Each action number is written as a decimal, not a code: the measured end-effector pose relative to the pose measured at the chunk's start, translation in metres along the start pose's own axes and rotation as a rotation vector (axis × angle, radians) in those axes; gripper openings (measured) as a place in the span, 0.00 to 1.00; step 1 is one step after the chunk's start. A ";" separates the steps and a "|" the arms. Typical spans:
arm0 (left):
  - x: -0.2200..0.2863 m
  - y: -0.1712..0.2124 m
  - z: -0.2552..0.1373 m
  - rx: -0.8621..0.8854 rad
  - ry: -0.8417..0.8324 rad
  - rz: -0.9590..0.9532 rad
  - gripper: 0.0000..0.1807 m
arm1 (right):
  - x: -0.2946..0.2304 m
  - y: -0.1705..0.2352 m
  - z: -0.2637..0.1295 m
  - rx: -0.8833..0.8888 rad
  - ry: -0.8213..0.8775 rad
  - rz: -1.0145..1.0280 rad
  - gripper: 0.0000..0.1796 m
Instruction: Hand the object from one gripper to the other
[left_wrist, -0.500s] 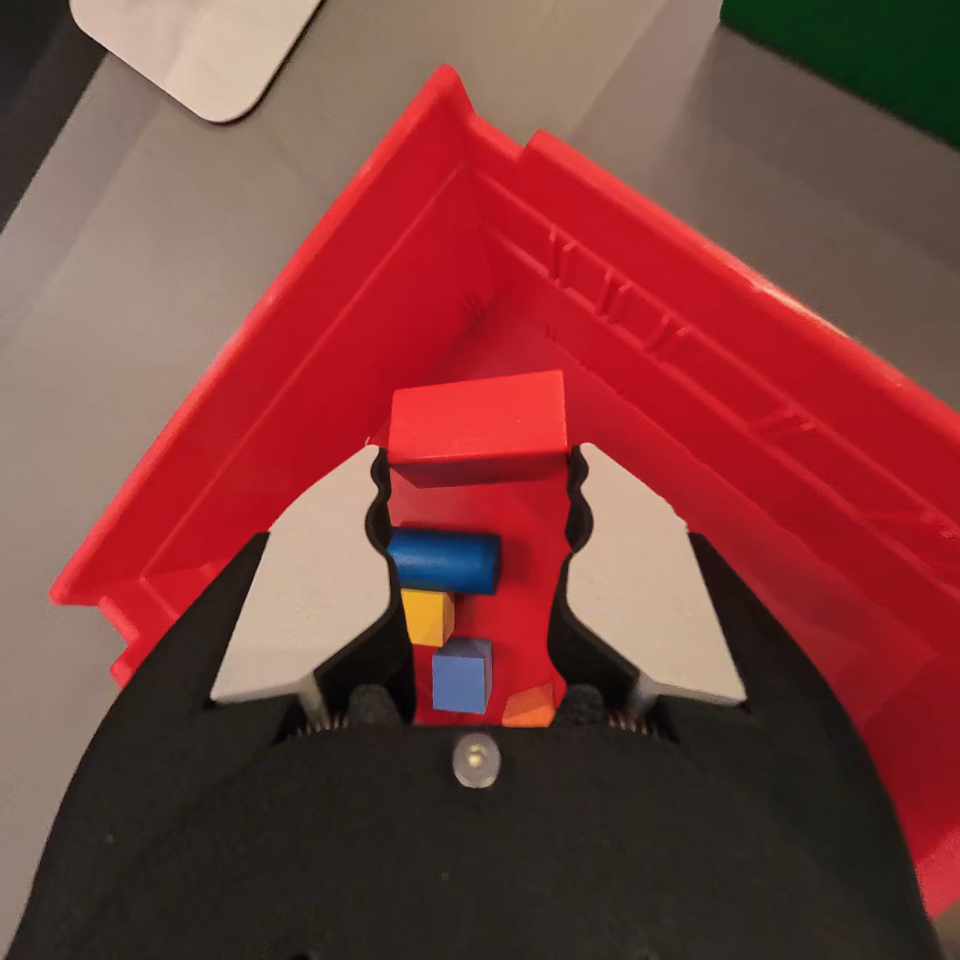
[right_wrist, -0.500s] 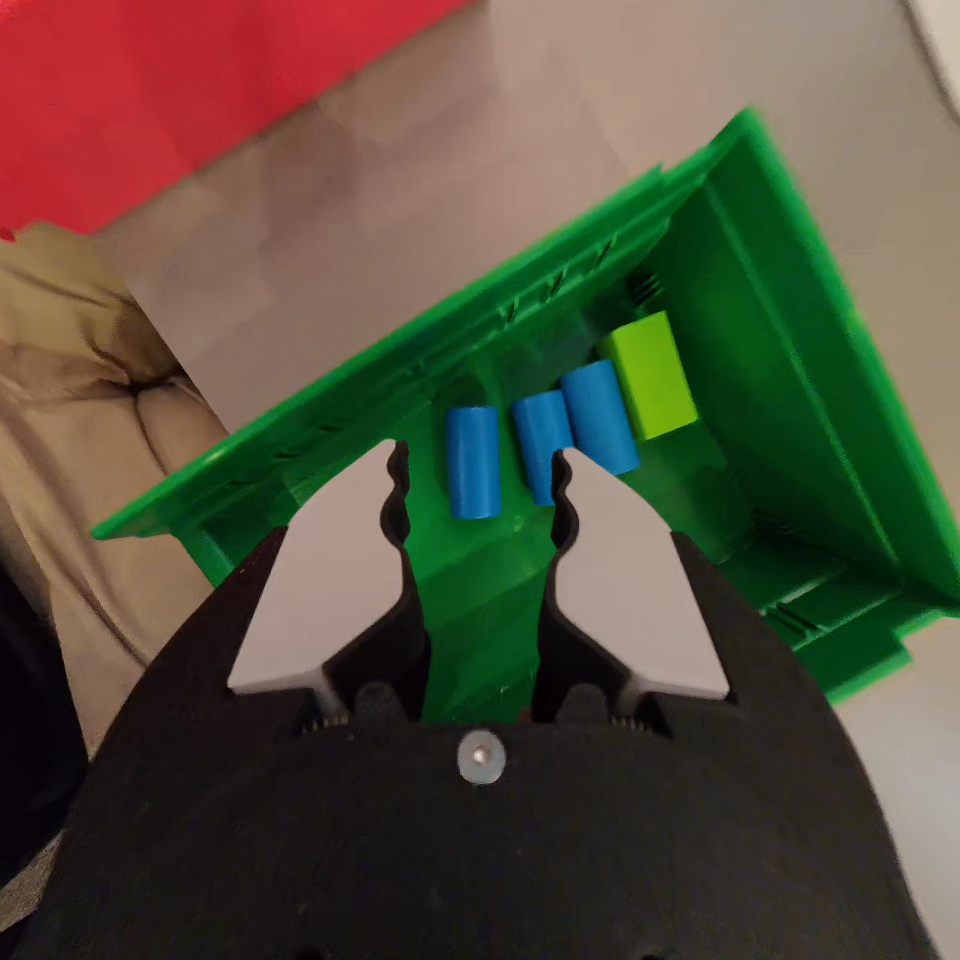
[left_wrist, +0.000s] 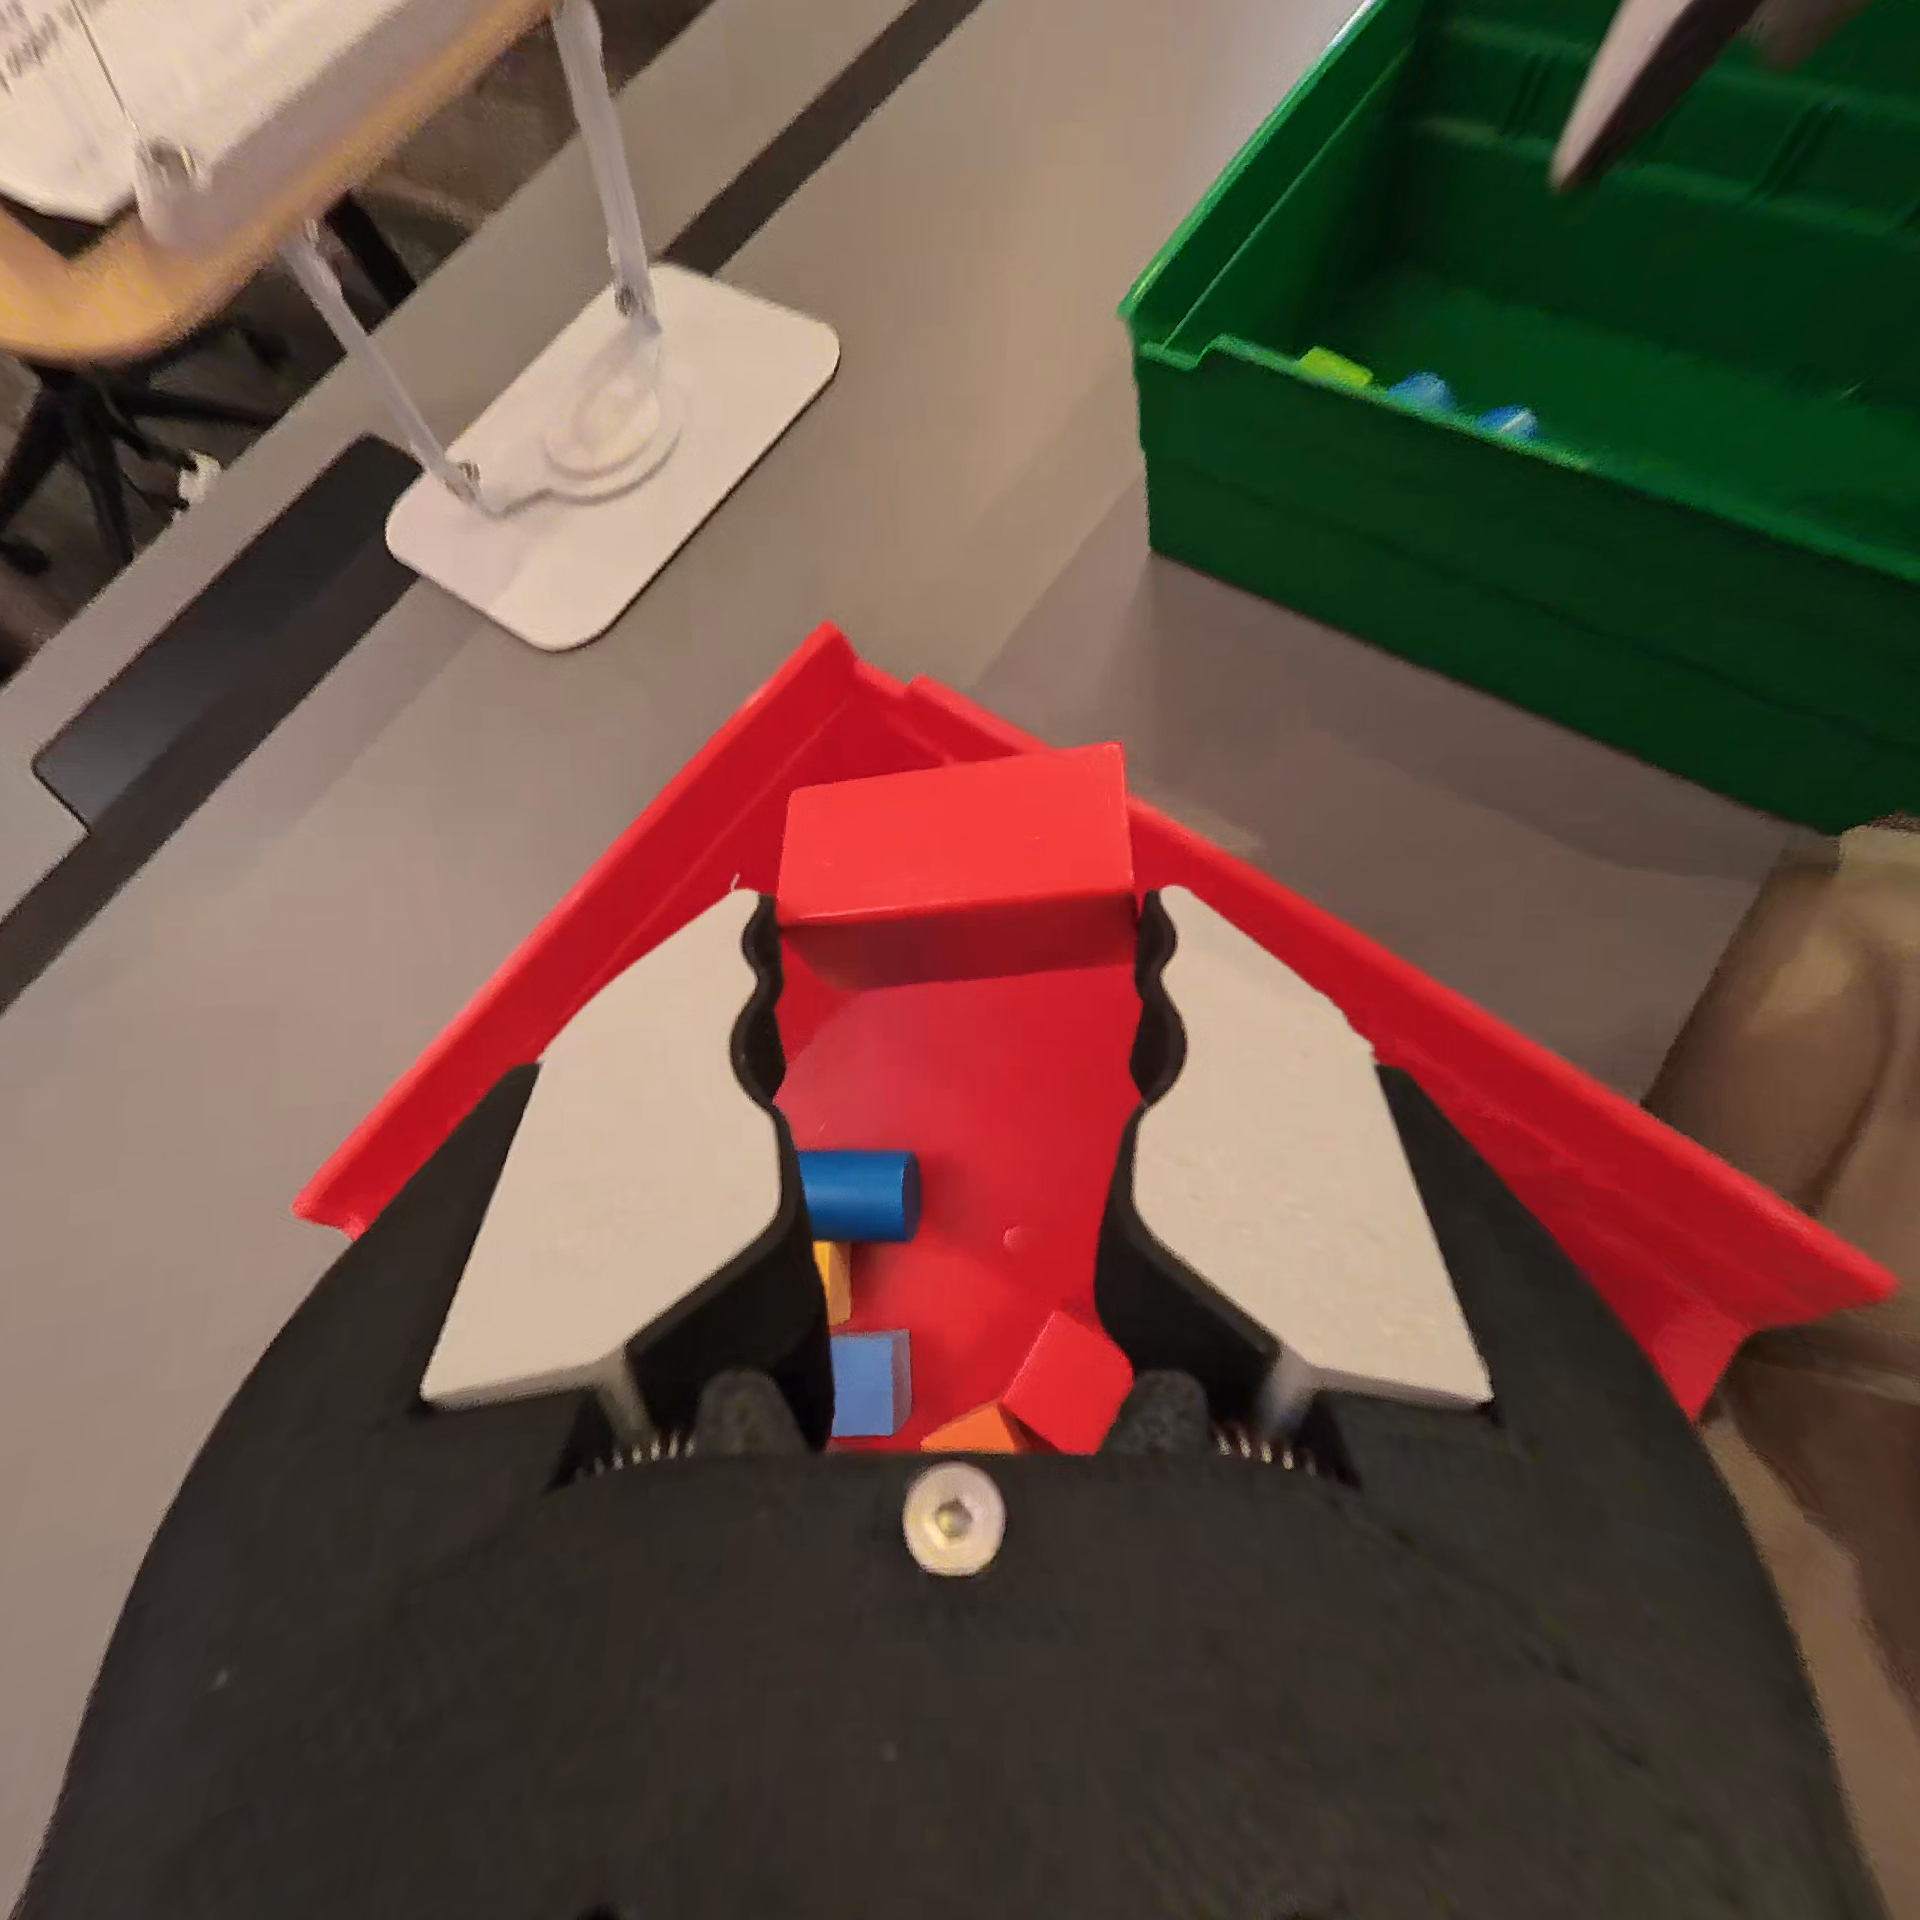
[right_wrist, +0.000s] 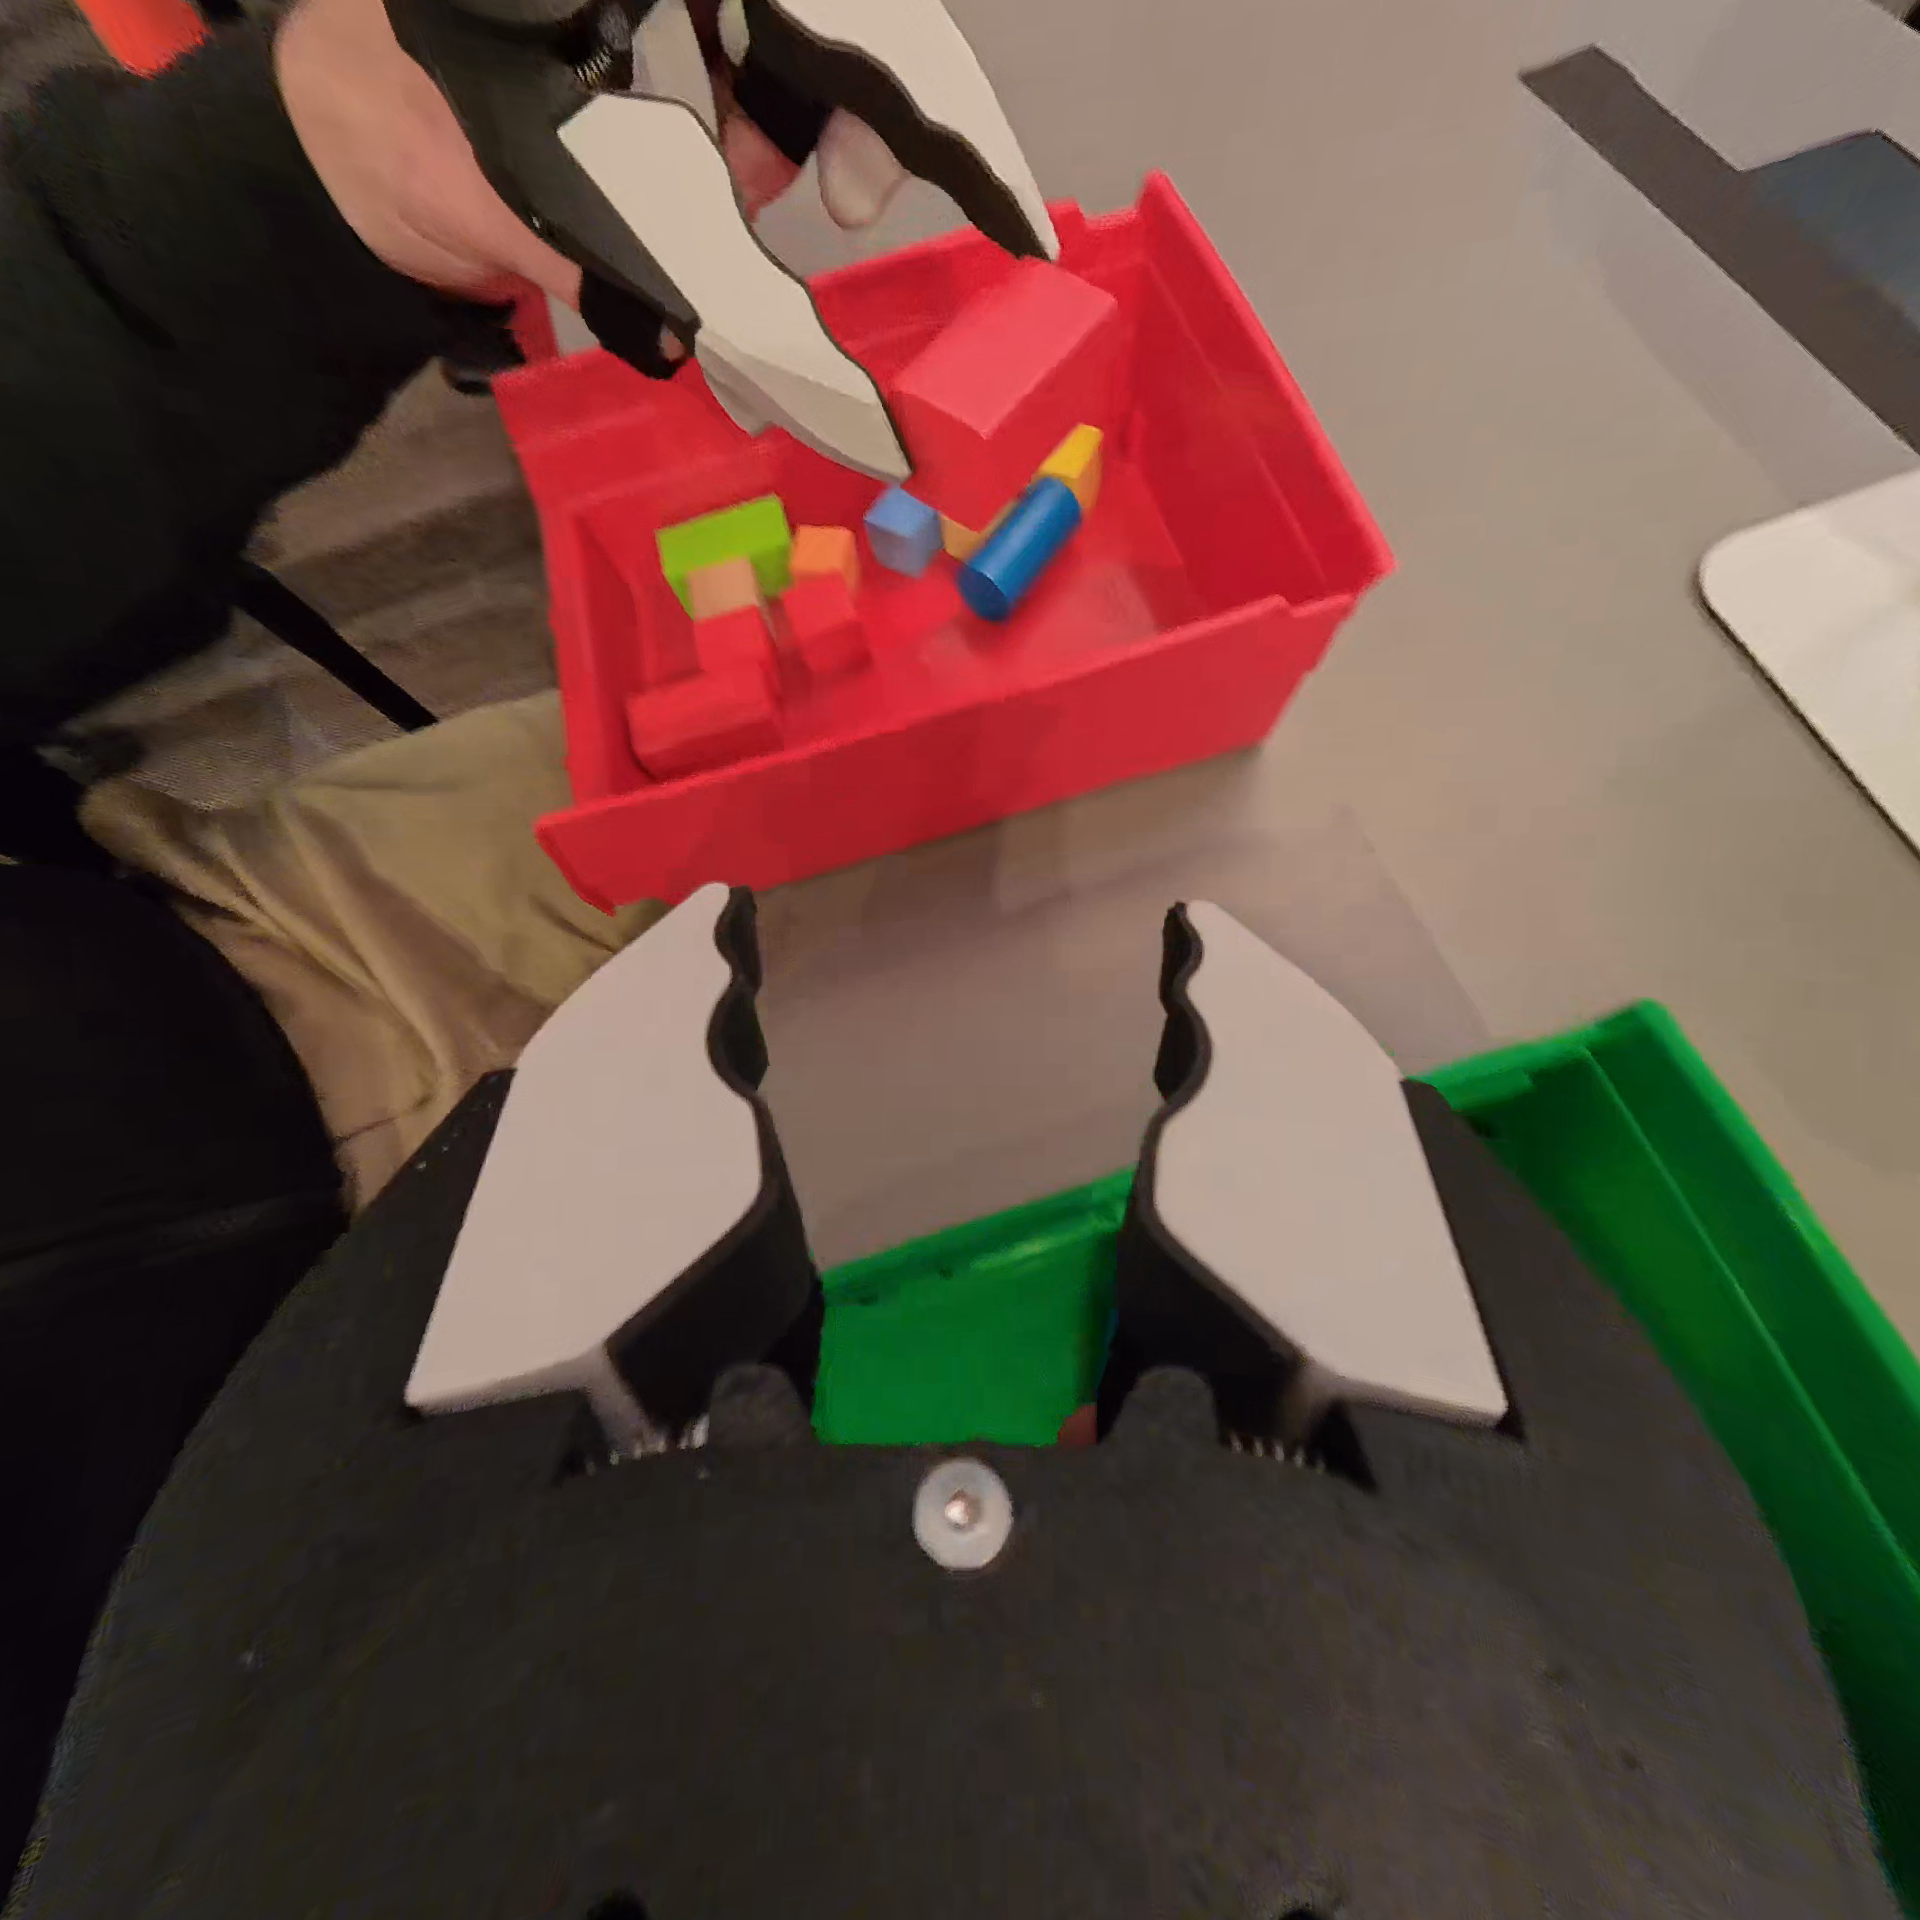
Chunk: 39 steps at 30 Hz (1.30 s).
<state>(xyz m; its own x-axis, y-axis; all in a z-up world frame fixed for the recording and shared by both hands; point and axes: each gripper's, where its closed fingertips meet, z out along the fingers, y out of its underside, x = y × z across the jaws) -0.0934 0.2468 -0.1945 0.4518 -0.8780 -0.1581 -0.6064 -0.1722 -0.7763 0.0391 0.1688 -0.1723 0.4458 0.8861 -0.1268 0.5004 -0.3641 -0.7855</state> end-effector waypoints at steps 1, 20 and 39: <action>0.005 -0.006 -0.004 0.022 0.009 0.010 0.36 | -0.003 -0.003 0.004 0.015 -0.023 0.001 0.42; 0.124 -0.089 -0.055 0.287 0.325 0.093 0.36 | -0.065 -0.058 0.006 0.323 -0.462 -0.030 0.46; 0.125 -0.099 -0.057 0.340 0.388 0.021 0.33 | -0.059 -0.057 -0.011 0.357 -0.468 0.003 0.39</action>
<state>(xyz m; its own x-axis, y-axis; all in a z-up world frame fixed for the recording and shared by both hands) -0.0147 0.1283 -0.1026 0.1269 -0.9918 0.0124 -0.3368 -0.0549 -0.9400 -0.0080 0.1339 -0.1130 0.0312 0.9470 -0.3198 0.1823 -0.3200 -0.9297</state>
